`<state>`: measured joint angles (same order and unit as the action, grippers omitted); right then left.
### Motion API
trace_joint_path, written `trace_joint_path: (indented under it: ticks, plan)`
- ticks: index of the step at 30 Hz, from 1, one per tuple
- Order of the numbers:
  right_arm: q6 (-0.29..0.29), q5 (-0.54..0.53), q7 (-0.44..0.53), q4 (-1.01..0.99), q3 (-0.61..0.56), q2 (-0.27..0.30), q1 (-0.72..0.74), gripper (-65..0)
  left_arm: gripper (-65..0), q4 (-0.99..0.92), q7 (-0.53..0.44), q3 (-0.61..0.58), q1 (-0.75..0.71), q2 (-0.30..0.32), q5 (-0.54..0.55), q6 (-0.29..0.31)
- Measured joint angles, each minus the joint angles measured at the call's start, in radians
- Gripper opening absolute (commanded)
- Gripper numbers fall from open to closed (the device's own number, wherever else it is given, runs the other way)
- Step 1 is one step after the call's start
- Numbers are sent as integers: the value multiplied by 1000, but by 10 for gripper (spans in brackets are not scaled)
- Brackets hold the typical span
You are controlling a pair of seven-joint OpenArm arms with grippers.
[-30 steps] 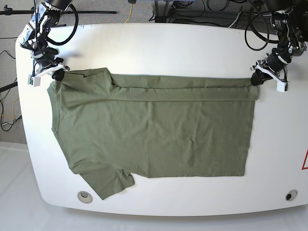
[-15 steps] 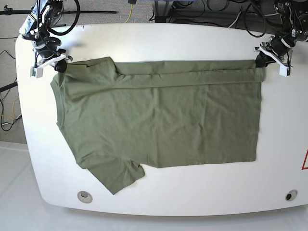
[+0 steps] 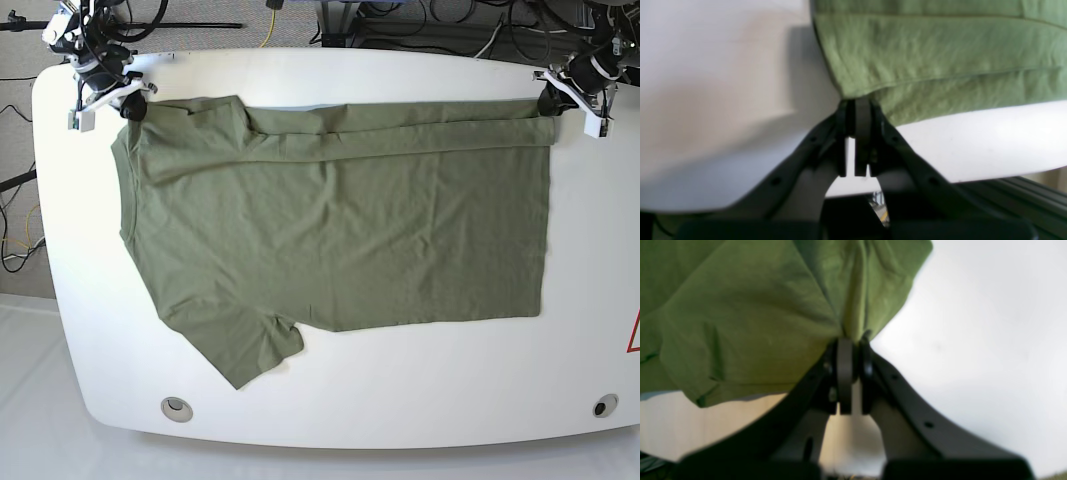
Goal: Fold the T-shirt properly
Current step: 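Drag the shirt by the fold ends toward the robot with both grippers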
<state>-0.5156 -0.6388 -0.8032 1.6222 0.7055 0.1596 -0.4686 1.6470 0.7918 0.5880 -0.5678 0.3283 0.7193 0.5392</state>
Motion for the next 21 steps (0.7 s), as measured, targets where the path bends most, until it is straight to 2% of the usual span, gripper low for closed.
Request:
trace_joint_path:
  ticks: [8,12,21]
  plan:
    - [16,3,-10,70,-5,-11,-75,-650,-650,38,0,56,-77,0,2,12]
    - [2,-15,-11,80,-2,-16,-118,-650,-650,44,5,82,-123,-1,-11,6]
    - [3,-13,-14,85,-2,-11,-126,-650,-650,46,8,83,-134,5,0,4]
